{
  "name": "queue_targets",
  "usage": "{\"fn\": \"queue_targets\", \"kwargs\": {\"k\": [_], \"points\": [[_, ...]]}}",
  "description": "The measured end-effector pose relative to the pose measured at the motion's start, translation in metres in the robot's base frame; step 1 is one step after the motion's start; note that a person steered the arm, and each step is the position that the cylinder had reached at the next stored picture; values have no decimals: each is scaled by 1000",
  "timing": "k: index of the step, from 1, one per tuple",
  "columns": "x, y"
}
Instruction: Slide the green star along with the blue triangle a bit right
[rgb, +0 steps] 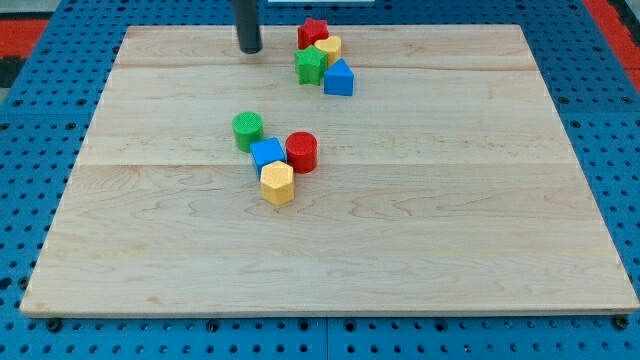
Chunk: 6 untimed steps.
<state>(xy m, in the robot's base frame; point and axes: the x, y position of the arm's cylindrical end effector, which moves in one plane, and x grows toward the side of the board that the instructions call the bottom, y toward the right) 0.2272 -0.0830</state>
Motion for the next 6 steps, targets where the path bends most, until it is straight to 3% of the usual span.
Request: {"fn": "queue_targets", "kwargs": {"k": [3,4,6], "points": [[-19,90],[-23,56],[48,46]]}}
